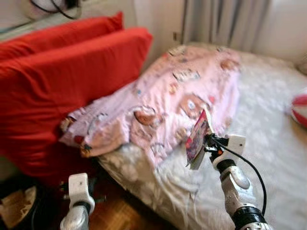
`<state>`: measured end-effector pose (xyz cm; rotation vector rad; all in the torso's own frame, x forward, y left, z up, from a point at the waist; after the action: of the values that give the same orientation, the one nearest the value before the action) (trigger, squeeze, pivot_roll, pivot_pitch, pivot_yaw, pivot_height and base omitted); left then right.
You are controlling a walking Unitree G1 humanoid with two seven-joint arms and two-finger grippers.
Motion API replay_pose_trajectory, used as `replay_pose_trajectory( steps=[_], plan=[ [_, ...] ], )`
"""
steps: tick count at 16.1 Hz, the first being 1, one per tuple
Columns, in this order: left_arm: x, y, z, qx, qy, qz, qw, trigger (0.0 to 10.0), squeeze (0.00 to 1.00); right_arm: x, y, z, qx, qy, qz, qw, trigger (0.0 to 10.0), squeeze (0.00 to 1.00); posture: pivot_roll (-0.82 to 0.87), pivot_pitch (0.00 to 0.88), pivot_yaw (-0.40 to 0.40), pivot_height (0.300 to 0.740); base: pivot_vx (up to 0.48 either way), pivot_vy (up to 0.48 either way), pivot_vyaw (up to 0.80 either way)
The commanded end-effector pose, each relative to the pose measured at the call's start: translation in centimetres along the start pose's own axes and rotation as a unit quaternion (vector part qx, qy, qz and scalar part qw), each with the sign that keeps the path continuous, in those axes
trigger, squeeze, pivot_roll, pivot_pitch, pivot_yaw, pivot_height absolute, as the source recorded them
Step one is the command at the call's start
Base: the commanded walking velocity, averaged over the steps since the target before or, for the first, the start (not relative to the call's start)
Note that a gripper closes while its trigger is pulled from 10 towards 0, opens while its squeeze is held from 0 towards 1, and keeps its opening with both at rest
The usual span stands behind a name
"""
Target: Clean up the room
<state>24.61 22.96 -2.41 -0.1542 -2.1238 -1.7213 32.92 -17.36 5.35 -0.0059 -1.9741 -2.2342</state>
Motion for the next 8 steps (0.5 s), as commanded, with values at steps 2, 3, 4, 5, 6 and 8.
replay_pose_trajectory(
  steps=[2, 3, 4, 5, 6, 8],
  plan=[
    [0.9, -1.7, 1.1, 0.001, 0.015, 0.034, 0.999, 10.0, 0.00, -0.3, 0.7, 0.3, 0.007, -0.002, -0.016, 1.000, 10.0, 0.00, 0.08, 0.000, 0.015, 0.740, 0.000, 0.000, 0.00],
    [1.0, -2.0, 1.1, 0.002, 0.017, 0.039, 0.999, 10.0, 0.00, -0.3, 0.7, 0.2, 0.005, -0.005, -0.017, 1.000, 10.0, 0.00, 0.07, 0.000, 0.017, 0.740, 0.000, 0.000, 0.00],
    [1.2, -2.6, 1.3, 0.002, 0.022, 0.052, 0.998, 10.0, 0.00, -0.2, 0.6, 0.2, 0.005, -0.007, -0.018, 1.000, 10.0, 0.00, 0.07, 0.000, 0.020, 0.740, 0.000, 0.000, 0.00],
    [1.3, -2.8, 1.3, 0.003, 0.023, 0.057, 0.998, 10.0, 0.00, -0.1, 0.5, 0.2, 0.005, -0.009, -0.018, 1.000, 10.0, 0.00, 0.07, 0.000, 0.020, 0.740, 0.000, 0.000, 0.00],
    [1.3, -2.9, 1.3, 0.002, 0.023, 0.060, 0.998, 10.0, 0.00, -0.1, 0.4, 0.1, 0.007, -0.011, -0.014, 1.000, 10.0, 0.00, 0.07, 0.000, 0.020, 0.740, 0.000, 0.000, 0.00],
    [1.1, -2.9, 1.1, 0.002, 0.022, 0.062, 0.998, 10.0, 0.00, -0.2, 0.4, 0.0, 0.006, -0.015, -0.011, 1.000, 10.0, 0.00, 0.08, 0.000, 0.010, 0.740, 0.000, 0.000, 0.00]
  ],
)
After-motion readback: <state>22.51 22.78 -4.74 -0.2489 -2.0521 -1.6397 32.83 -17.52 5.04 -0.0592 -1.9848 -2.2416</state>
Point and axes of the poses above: a point about 5 cm out from each wrist's last joint towards the gripper, its own x axis pointing back from the gripper into the wrist, its own y axis along the axis of the wrist's last joint, z = x × y, the point moved 1 cm from there along -x, pointing out of the wrist towards the gripper, and after that the axes turned 9 degrees about x, right-handed, at the moved point
